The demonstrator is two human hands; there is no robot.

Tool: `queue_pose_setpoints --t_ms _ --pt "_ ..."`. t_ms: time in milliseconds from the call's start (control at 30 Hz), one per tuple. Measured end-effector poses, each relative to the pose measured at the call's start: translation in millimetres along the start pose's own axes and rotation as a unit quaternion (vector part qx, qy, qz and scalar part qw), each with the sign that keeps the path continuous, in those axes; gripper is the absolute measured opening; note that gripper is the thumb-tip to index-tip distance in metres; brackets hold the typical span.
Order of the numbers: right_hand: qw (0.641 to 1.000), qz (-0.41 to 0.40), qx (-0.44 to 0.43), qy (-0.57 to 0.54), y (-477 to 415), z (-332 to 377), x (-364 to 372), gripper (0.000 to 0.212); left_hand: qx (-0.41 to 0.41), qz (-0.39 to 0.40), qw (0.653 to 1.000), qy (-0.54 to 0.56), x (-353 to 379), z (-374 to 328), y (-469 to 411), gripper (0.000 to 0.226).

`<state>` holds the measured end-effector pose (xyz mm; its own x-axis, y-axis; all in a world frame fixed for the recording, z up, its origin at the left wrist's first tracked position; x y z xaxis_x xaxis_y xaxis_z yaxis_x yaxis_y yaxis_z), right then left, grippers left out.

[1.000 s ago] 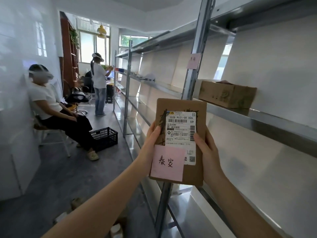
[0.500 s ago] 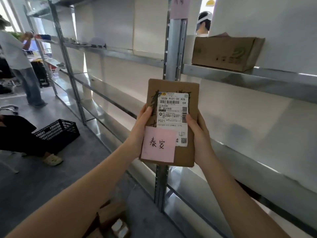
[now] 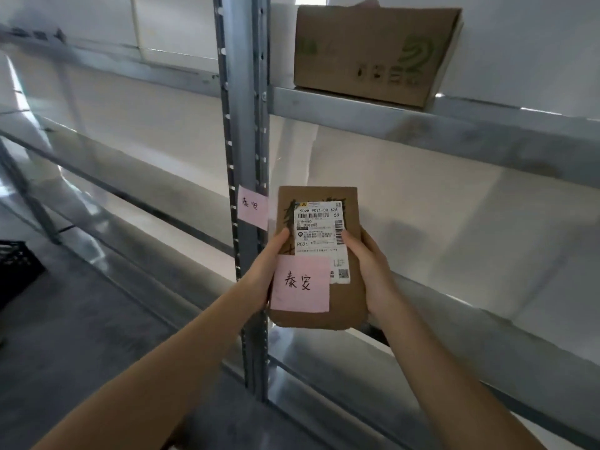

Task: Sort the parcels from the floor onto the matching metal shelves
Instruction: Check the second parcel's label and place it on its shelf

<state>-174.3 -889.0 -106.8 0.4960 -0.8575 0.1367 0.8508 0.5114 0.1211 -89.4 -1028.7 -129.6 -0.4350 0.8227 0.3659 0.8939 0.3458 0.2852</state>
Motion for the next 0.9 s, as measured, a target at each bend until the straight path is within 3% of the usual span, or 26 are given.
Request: queue_pose_setpoints --t_ms 333,533,633,700,767,833,900 --pt "0.978 0.02 0.171 0.12 -108 -52 -33 0.041 -0.106 -0.117 0.987 -0.025 -7 30 -94 0.032" --pt "0.974 0.031 0.162 0.152 -131 -54 -38 0.047 -0.076 -0.122 0.99 -0.012 -3 33 -113 0.036" --pt "0.962 0.015 0.123 0.242 -134 -42 -35 0.045 -0.059 -0.139 0.988 0.017 3 33 -121 0.037" --pt "0.936 -0.023 0.055 0.347 -131 -29 -31 0.042 -0.057 -0.165 0.984 0.025 2 34 -130 0.041" --pt "0.876 -0.091 -0.028 0.473 -118 -13 -27 0.039 -0.067 -0.194 0.978 -0.024 -3 33 -138 0.053" --pt "0.811 -0.139 -0.107 0.559 -91 -5 -20 0.037 -0.007 -0.22 0.96 -0.174 -8 20 -142 0.055" --pt "0.765 -0.159 -0.184 0.597 -60 -15 -2 0.038 0.119 -0.196 0.908 -0.35 -11 3 -151 0.052"
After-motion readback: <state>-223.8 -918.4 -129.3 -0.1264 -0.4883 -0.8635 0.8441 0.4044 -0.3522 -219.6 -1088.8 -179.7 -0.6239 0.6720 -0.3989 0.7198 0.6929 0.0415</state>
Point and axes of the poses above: each hand's wrist, its own y-axis away from the middle knuckle, its own x-axis out of the palm, z = x × y, the point moved 3 cm from there along -y, towards the middle knuckle, and after that the axes turned 3 degrees about y, right-handed, at the moved point
